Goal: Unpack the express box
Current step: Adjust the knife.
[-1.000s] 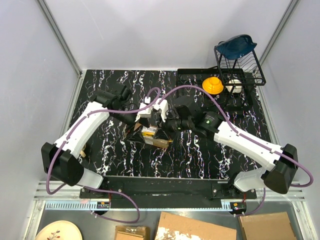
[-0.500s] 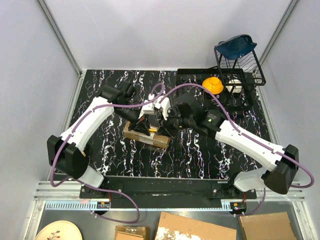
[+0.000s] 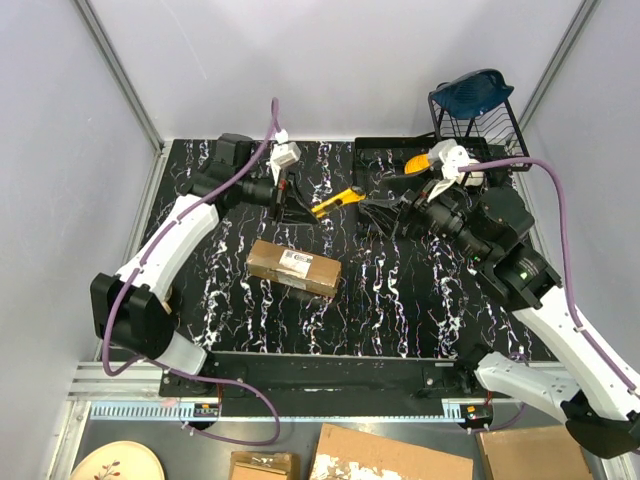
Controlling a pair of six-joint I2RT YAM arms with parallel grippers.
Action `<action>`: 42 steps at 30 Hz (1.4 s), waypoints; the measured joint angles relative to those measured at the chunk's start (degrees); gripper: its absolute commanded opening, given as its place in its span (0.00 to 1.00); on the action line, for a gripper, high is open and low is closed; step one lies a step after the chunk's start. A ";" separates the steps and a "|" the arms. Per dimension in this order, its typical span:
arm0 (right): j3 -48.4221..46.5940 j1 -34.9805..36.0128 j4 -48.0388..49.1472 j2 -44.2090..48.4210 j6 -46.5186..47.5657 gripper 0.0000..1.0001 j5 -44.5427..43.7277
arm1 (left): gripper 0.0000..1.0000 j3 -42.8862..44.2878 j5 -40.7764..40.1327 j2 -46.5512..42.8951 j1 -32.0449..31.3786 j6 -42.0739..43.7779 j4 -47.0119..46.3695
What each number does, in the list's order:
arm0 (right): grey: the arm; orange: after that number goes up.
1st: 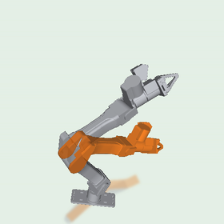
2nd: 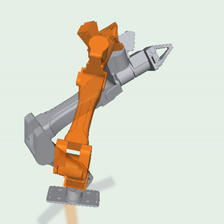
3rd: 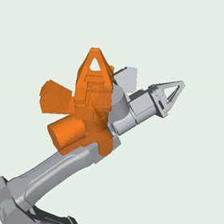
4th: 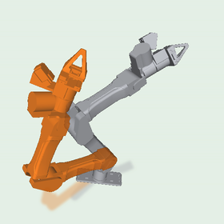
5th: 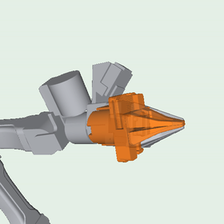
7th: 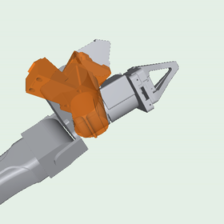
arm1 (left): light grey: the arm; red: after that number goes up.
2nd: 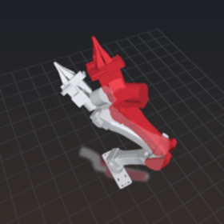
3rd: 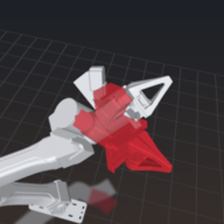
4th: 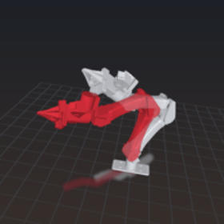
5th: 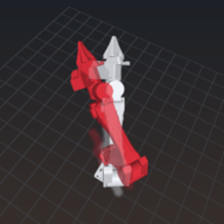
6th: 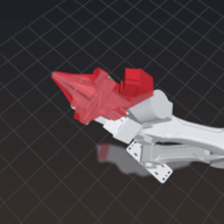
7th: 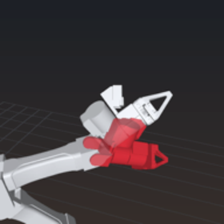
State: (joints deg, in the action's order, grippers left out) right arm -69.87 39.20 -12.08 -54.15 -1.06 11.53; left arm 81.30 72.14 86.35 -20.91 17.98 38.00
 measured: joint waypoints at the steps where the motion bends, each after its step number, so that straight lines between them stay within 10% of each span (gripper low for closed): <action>1: 0.50 -0.37 1.42 0.31 -1.18 0.72 0.17 | 0.00 -0.57 0.63 -0.07 0.50 -4.59 -4.48; 8: 9.55 -3.67 12.33 -2.64 -10.16 0.79 4.81 | 0.00 -13.60 1.66 4.63 7.58 -74.93 -76.39; 14: 12.85 -4.98 24.94 -10.86 -17.51 0.82 8.83 | 0.00 -16.11 -1.88 9.99 10.08 -107.75 -101.15; 33: 10.12 -8.83 62.36 -27.19 -38.34 0.76 13.92 | 0.00 -22.21 0.20 3.43 4.76 -112.87 -111.03; 42: 6.91 -8.94 66.47 -29.03 -41.88 0.43 16.15 | 0.00 -23.91 1.68 2.93 4.50 -107.73 -111.56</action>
State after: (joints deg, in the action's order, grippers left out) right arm -62.96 30.26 54.39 -83.18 -42.94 27.68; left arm 57.39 73.82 89.27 -16.40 -89.76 -73.56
